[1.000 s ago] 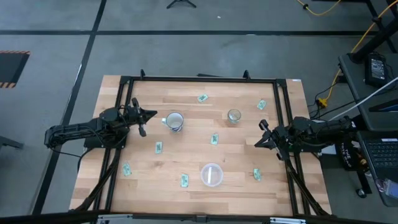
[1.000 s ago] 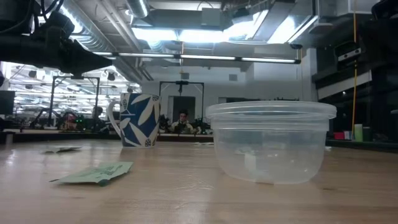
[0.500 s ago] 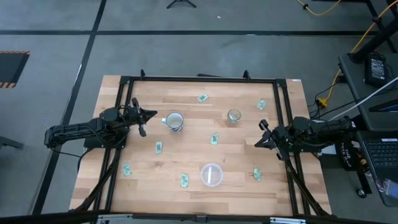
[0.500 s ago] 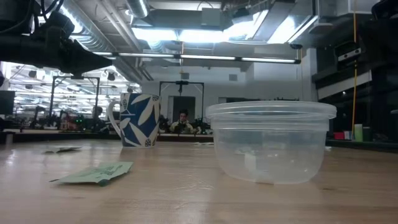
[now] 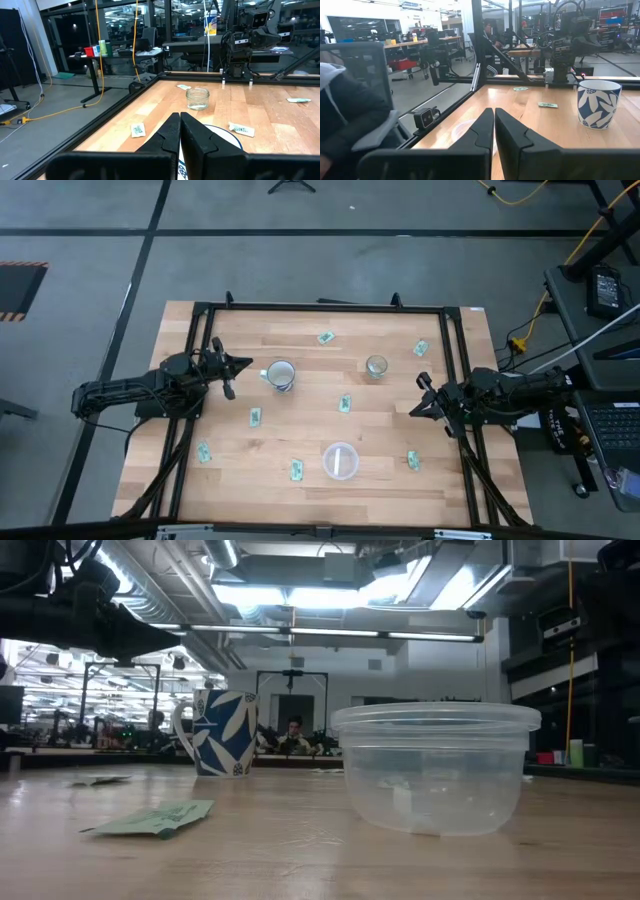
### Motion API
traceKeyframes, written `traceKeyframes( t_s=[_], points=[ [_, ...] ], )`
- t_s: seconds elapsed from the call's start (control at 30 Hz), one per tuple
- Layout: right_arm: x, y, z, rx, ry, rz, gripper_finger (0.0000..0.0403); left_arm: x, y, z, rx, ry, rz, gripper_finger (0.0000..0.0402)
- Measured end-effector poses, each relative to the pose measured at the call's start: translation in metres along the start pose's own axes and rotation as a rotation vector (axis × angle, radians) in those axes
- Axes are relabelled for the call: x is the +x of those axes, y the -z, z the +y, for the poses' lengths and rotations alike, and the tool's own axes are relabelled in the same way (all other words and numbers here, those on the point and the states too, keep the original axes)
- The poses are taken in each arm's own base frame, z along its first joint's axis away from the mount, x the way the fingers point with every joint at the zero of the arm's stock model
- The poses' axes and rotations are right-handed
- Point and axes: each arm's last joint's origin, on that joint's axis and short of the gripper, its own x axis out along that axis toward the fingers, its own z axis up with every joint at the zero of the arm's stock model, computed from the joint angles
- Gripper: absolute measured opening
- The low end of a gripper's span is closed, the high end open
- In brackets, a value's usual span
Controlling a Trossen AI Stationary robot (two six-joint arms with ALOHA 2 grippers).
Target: Pick and place Stevia / Truvia into bins
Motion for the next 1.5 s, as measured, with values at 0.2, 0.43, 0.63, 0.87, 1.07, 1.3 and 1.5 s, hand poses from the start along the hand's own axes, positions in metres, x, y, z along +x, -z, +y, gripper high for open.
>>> traceKeyframes(
  t_s=[0.2, 0.43, 0.63, 0.87, 1.07, 1.3, 1.5],
  points=[
    [0.0, 0.0, 0.0, 0.0, 0.0, 0.0, 0.0021, 0.0, 0.0, 0.0, 0.0, 0.0, 0.0, 0.0006],
    [0.0, 0.0, 0.0, 0.0, 0.0, 0.0, 0.0021, 0.0, 0.0, 0.0, 0.0, 0.0, 0.0, 0.0006],
    [0.0, 0.0, 0.0, -0.032, 0.0, 0.0, 0.0021, 0.0, -0.0001, 0.0, 0.0, 0.0, 0.0, 0.0006],
    [0.0, 0.0, 0.0, -0.101, 0.0, 0.0, 0.0021, 0.0, 0.0, 0.0, 0.0, 0.0, 0.0, 0.0006],
    [0.0, 0.0, 0.0, -0.104, 0.0, 0.0, 0.0021, 0.0, -0.0001, 0.0, 0.0, 0.0, 0.0, 0.0006],
    [0.0, 0.0, 0.0, -0.101, 0.001, 0.0, 0.0021, -0.0001, -0.0034, 0.0004, -0.01, -0.009, -0.035, 0.0006],
    [0.0, 0.0001, 0.0, -0.101, 0.001, 0.0, 0.0021, -0.0001, -0.004, 0.0004, -0.083, -0.008, -0.041, 0.0006]
  ],
)
